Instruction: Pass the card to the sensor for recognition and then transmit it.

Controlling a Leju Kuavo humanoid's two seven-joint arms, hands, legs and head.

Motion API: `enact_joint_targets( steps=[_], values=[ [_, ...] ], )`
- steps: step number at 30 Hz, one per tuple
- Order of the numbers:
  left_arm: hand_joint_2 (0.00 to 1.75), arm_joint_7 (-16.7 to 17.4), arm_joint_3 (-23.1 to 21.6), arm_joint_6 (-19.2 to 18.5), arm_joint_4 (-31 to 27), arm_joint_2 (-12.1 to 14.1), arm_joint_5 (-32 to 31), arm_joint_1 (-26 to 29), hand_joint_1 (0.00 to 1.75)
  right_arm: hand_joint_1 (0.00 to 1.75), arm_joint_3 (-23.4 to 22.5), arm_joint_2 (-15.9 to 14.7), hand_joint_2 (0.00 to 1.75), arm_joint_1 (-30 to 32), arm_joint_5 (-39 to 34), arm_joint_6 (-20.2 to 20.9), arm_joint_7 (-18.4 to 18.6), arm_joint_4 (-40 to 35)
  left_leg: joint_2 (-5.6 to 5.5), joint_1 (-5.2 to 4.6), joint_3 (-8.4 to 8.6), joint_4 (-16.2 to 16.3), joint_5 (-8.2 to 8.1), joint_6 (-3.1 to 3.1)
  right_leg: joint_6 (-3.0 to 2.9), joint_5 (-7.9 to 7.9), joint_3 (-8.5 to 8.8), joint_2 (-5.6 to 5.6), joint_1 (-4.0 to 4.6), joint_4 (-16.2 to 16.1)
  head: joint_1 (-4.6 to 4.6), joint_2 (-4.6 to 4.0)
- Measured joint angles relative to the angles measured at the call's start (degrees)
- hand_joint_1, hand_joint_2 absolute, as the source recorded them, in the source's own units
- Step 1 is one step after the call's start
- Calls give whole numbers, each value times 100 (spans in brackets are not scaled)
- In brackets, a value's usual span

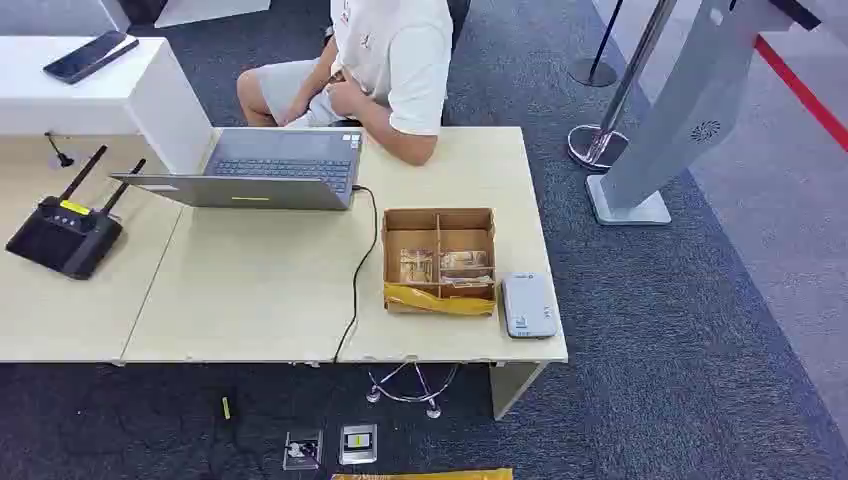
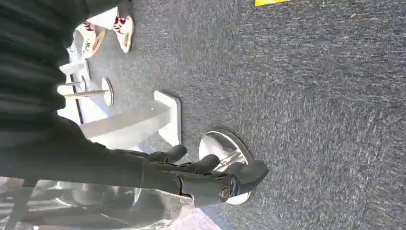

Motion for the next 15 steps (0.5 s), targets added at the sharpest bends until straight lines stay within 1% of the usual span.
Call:
enact_joint_targets(
  steps=[10, 15],
  values=[
    [0, 2, 0, 7, 0, 4, 53, 2, 0, 0, 2, 2, 175, -8, 94, -4, 11, 0, 0, 0, -1, 0, 0, 0, 0, 0, 1, 0, 0, 0, 0, 0],
    [0, 9, 0, 7, 0, 2, 72, 2, 0, 0, 2, 2, 175, -21, 90, -151, 37, 0, 0, 0, -1, 0, 0, 0, 0, 0, 1, -1, 0, 0, 0, 0]
  ],
)
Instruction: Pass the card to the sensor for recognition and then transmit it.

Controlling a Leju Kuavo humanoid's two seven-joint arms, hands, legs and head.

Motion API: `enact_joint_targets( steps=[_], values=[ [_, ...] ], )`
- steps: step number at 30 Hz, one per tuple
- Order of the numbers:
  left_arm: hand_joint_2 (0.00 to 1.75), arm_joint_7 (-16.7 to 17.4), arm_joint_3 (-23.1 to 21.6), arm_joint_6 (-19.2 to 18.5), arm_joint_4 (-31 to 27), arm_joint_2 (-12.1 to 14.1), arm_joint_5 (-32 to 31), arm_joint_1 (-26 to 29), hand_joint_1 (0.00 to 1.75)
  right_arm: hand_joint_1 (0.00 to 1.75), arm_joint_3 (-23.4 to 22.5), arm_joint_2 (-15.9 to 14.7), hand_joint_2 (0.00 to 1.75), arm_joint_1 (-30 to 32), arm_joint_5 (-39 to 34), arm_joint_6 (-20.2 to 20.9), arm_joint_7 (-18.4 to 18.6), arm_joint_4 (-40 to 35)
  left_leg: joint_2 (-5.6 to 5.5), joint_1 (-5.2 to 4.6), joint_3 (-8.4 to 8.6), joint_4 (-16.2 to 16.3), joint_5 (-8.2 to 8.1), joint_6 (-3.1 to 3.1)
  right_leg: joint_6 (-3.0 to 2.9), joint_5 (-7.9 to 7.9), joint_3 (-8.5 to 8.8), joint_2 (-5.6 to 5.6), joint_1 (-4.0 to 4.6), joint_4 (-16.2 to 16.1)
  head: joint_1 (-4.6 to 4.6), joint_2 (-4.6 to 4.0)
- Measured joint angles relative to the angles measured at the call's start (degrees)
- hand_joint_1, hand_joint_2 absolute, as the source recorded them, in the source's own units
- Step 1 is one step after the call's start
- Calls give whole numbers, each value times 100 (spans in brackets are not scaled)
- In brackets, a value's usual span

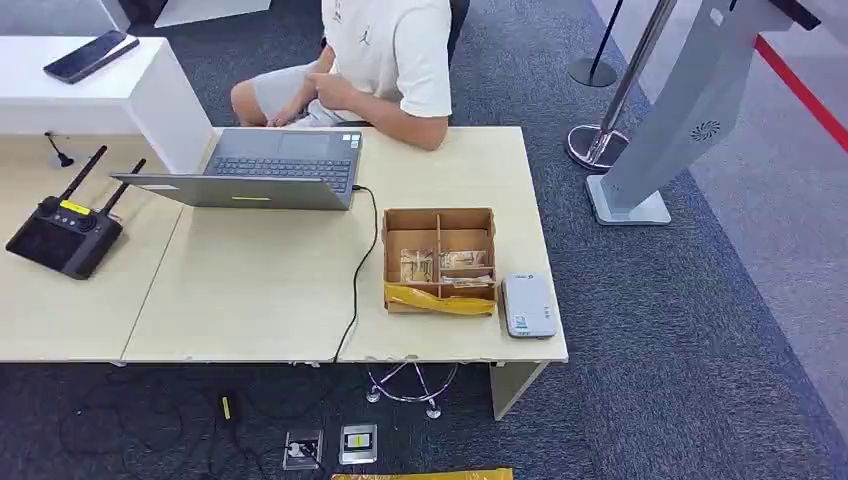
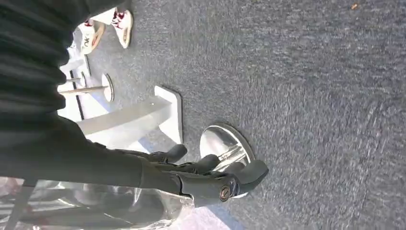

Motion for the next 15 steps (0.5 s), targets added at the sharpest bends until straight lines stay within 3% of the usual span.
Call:
enact_joint_targets(
  steps=[15],
  values=[
    [0, 48, -2, 0, 0, -2, 9, 3, 0, 0, -223, -52, 175, -128, -904, -529, 195, 0, 0, 0, 0, 0, 0, 0, 0, 0, 0, 0, 0, 0, 2, 0]
  ],
)
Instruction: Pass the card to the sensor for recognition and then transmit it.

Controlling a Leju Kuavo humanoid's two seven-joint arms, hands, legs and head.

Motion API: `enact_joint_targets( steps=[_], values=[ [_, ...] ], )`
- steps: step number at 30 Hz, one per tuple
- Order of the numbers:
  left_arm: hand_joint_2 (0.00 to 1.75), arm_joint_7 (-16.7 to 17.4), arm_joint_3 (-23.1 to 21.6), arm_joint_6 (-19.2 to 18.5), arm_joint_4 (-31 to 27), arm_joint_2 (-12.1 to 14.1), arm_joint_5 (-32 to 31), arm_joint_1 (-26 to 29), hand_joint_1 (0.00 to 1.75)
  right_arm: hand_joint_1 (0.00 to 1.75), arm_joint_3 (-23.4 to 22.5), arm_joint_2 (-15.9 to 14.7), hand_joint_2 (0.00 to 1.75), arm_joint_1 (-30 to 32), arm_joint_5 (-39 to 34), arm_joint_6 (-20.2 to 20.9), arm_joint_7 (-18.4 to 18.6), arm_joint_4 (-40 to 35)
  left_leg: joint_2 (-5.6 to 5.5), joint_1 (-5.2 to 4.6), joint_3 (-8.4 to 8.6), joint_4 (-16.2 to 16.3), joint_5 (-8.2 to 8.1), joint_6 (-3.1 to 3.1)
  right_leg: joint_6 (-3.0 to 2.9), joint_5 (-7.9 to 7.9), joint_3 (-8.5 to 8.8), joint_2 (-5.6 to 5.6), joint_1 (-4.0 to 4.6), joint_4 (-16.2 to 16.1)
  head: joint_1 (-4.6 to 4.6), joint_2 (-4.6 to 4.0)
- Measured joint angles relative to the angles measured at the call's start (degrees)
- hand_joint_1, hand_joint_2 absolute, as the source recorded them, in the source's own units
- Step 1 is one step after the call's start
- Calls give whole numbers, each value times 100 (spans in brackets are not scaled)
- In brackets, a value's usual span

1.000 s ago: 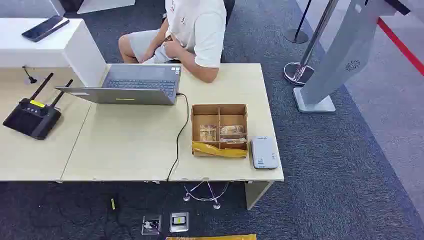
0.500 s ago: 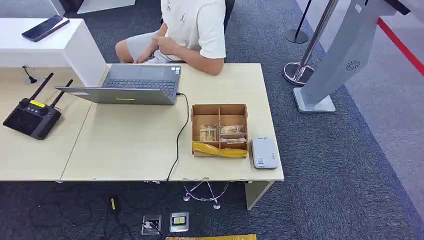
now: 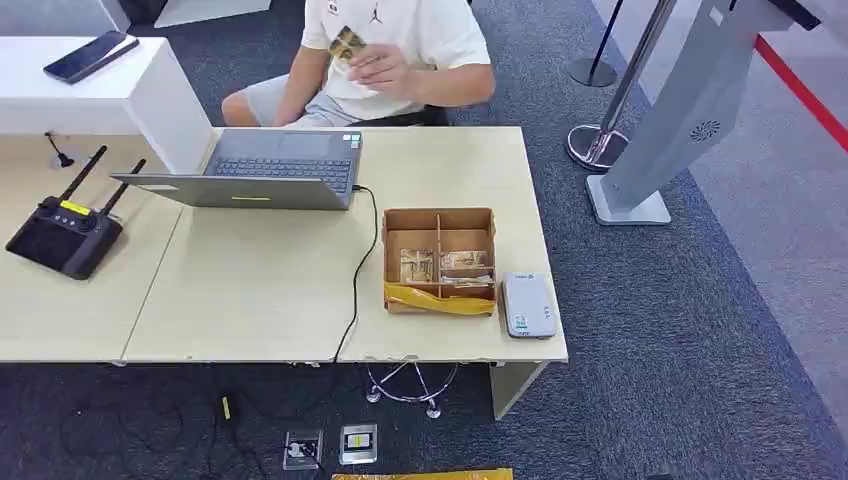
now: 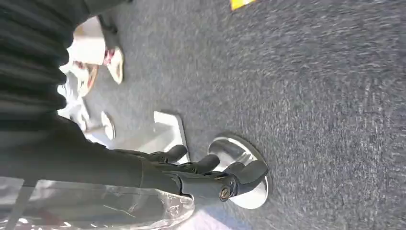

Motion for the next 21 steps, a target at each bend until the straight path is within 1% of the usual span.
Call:
enact_joint_targets(
  steps=[4, 7, 10, 14, 15, 19, 21],
  values=[
    [0, 0, 0, -2, 0, 0, 0, 0, 0, 0, -192, -33, 175, -101, -290, -159, -63, 0, 0, 0, 0, 0, 0, 0, 0, 0, 1, 0, 0, 0, -4, 0],
    [0, 0, -2, -2, 0, 0, 22, 0, 0, 0, -380, -70, 175, -230, -592, -443, -367, 0, 0, 0, -1, 0, 0, 0, 0, 1, 1, 0, -1, 0, -2, 0],
    [0, 0, -2, -7, 0, 2, 39, 0, 0, 0, -588, -162, 175, -444, -896, -861, -970, -2, 1, -2, 0, 1, 1, 0, 2, 2, 0, 0, -2, 0, -4, 0],
    [0, 0, -7, -7, 0, 2, 37, -1, 0, 0, -805, -282, 175, -747, -1058, -1139, -1482, -11, 0, -2, 1, 1, 3, 4, 3, 3, 3, -1, -3, 0, -2, 0],
    [0, 0, -7, -7, 0, 2, 37, 0, 0, 0, -844, -301, 175, -800, -1104, -1192, -1612, -11, 0, -3, 0, 1, 3, 4, 3, 3, 4, -2, -3, 0, -2, 0],
    [0, 0, -9, -4, 0, 7, 39, 5, 0, 0, -977, -396, 175, -1105, -1266, -1312, -2324, -75, 0, -6, -15, 1, 4, 5, 8, 7, 7, -3, -9, 4, -4, 0],
    [0, -15, -20, 0, 0, 20, 42, 6, 0, 0, -975, -491, 175, -1414, -1268, -1318, -2759, -204, 9, -10, -20, 0, 4, 5, 16, 13, 4, 6, -13, 6, -4, 0]
  ],
)
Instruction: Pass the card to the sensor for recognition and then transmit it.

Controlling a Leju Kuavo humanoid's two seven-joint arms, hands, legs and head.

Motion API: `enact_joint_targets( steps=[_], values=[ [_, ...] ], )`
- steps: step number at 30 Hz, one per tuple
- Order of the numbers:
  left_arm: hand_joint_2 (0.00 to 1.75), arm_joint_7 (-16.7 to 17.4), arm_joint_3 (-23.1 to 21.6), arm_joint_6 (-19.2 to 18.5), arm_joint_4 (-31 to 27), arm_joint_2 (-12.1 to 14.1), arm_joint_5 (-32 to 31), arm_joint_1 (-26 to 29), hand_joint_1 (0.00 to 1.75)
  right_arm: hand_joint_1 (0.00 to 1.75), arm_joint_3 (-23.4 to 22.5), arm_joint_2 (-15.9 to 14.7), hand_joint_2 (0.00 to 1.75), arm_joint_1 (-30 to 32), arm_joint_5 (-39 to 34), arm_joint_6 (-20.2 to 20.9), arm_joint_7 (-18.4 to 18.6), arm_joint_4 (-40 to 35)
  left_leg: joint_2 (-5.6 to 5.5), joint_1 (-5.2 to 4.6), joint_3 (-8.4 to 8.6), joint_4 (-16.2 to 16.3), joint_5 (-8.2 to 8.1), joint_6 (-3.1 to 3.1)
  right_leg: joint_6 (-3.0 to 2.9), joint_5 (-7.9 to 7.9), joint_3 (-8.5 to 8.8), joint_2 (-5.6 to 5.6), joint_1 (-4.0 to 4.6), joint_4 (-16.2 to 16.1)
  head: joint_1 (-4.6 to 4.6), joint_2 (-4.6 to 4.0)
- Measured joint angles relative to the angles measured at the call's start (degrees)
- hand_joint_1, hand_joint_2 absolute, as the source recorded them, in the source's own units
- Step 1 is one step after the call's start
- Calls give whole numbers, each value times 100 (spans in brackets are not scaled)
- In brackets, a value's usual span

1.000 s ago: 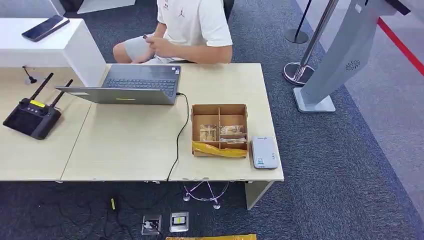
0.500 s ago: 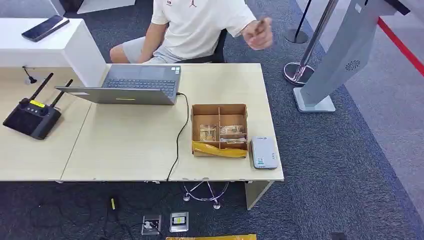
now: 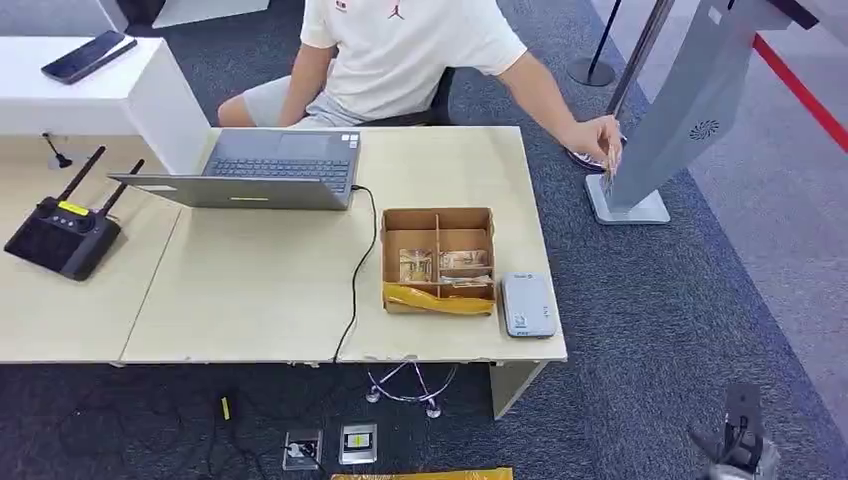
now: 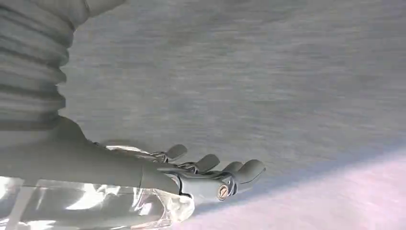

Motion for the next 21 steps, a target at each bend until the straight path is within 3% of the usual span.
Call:
enact_joint_targets(
  steps=[2, 5, 9, 15, 21],
  values=[
    [0, -52, -41, 9, 0, 15, 0, -9, 0, 0, 37, -118, 175, -431, 65, 7, -398, -231, 4, -8, 4, 0, 10, 14, 8, 5, -1, 0, -7, 0, 0, 0],
    [0, -151, -90, 20, 0, 17, -15, -15, 0, 0, 320, -278, 175, -1006, 228, -15, -294, -787, -16, -15, 6, 1, 27, 35, 14, 9, 1, -19, -12, -1, 2, 0],
    [0, -227, -138, 20, 0, 28, -57, -11, 0, 0, 1138, -335, 175, -1452, 643, -311, 1, -1803, -28, -19, 3, 1, 30, 35, 15, 9, -2, -35, -14, -1, -2, 0],
    [0, -271, -262, 22, 0, 28, -85, -3, 0, 0, 2052, -313, 175, -1686, 1122, -606, -187, -2677, -35, -18, -6, 1, 30, 35, 15, 9, -2, -40, -13, 0, 4, 0],
    [0, -278, -365, 35, 0, 28, -98, -23, 0, 0, 2985, -113, 175, -2056, 2747, -1007, -351, -3098, -34, -17, -2, 1, 30, 35, 15, 9, -7, -37, -12, 0, 2, 0]
  ],
)
